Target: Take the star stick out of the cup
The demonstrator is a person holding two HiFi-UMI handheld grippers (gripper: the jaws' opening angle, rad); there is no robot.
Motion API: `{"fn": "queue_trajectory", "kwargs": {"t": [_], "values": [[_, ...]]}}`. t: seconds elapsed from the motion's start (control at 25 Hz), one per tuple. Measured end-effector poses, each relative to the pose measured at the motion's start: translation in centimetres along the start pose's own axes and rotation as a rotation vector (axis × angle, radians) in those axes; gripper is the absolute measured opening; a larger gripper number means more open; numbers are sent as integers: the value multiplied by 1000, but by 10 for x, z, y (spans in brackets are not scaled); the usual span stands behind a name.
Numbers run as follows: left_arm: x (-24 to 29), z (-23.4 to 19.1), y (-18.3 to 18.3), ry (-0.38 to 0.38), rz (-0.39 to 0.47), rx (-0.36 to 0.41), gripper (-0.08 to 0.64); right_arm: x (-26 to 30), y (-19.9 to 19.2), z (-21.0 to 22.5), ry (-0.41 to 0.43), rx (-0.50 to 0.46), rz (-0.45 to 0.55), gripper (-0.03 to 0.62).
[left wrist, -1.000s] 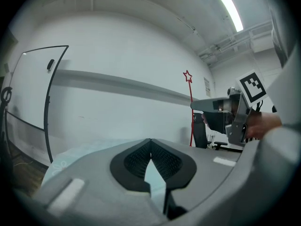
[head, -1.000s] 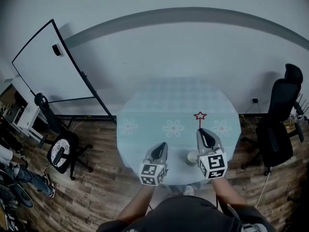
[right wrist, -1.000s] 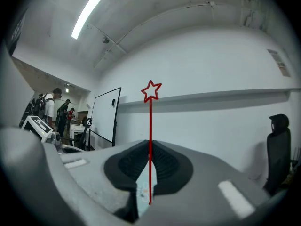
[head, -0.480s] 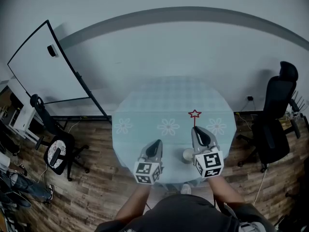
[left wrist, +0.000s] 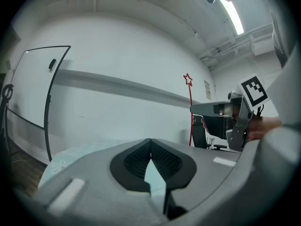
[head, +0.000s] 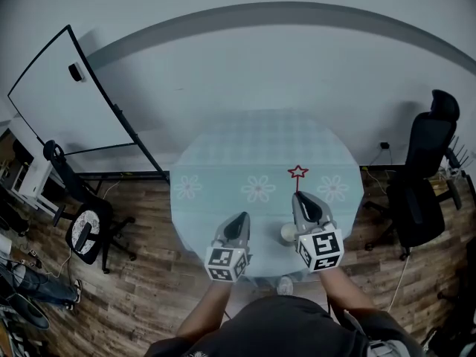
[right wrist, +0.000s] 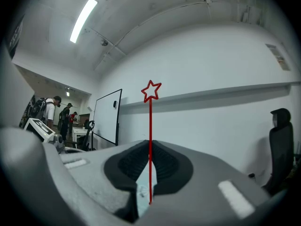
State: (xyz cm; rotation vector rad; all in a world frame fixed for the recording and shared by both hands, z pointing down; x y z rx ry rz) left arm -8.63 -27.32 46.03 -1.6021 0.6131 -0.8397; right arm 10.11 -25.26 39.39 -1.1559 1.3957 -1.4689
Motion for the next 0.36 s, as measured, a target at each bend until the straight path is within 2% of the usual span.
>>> {"fn": "queue_trajectory", "kwargs": {"t": [0.36], "values": [[5,1,-2,-6,-12,-6,5,4,-1,5,-5,16,-2,20]]}}
Point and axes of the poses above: the fingertips, and each gripper's own axes: x forward along the fingers, z to its right, y out of its top, the point moved 5 cm from there along -x, backward along the fingers, and after that the axes turned 6 degrees about -z, right-handed, at the moved point
